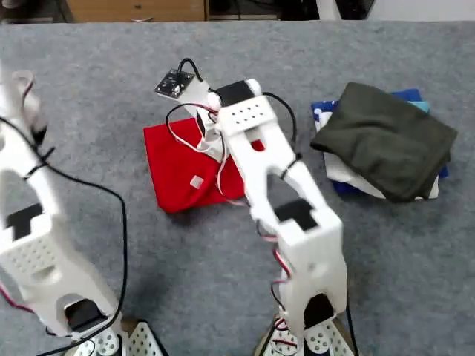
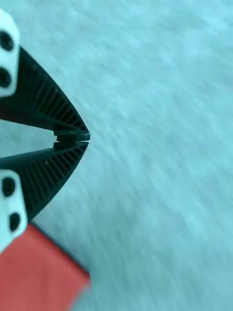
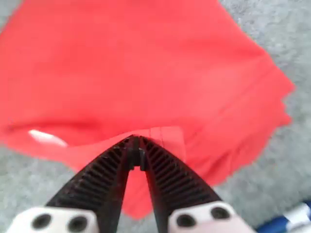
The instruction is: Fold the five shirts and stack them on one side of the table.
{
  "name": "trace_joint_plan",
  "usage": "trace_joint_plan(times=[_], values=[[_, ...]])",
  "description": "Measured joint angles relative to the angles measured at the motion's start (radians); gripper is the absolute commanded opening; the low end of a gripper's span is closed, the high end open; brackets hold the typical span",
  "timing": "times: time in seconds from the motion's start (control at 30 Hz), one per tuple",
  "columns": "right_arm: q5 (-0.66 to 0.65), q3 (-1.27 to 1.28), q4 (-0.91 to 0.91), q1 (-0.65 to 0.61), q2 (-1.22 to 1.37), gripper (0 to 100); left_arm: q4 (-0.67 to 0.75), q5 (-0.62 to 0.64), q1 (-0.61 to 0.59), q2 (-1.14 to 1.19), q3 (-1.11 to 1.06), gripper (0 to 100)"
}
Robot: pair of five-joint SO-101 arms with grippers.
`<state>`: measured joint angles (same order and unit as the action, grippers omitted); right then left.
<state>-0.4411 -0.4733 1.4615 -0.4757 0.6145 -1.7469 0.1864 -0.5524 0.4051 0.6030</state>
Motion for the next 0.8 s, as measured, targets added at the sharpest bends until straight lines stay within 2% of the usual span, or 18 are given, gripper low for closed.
trace_joint_plan(times=[0.1,0.2,0.3,0.47,0.6,0.8], values=[[0.000,-0.138,0.112,0.005,0.141,0.2,0.046,-0.034,-0.068,-0.066,-0.235,2],[-0.005,-0.273,0.253,0.035,0.247,0.2,0.167,-0.061,-0.126,-0.140,-0.482,2],[-0.018,-0.295,0.301,0.091,0.255,0.2,0.281,-0.100,-0.166,-0.242,-0.715,2],[-0.060,-0.129,0.305,0.207,0.095,0.2,0.436,-0.163,-0.170,-0.446,-1.073,2],[-0.117,0.066,0.302,0.288,-0.089,0.2,0.519,-0.178,-0.169,-0.595,-1.274,2],[-0.124,0.193,0.215,0.273,-0.272,0.2,0.629,-0.180,-0.130,-0.672,-1.462,2]])
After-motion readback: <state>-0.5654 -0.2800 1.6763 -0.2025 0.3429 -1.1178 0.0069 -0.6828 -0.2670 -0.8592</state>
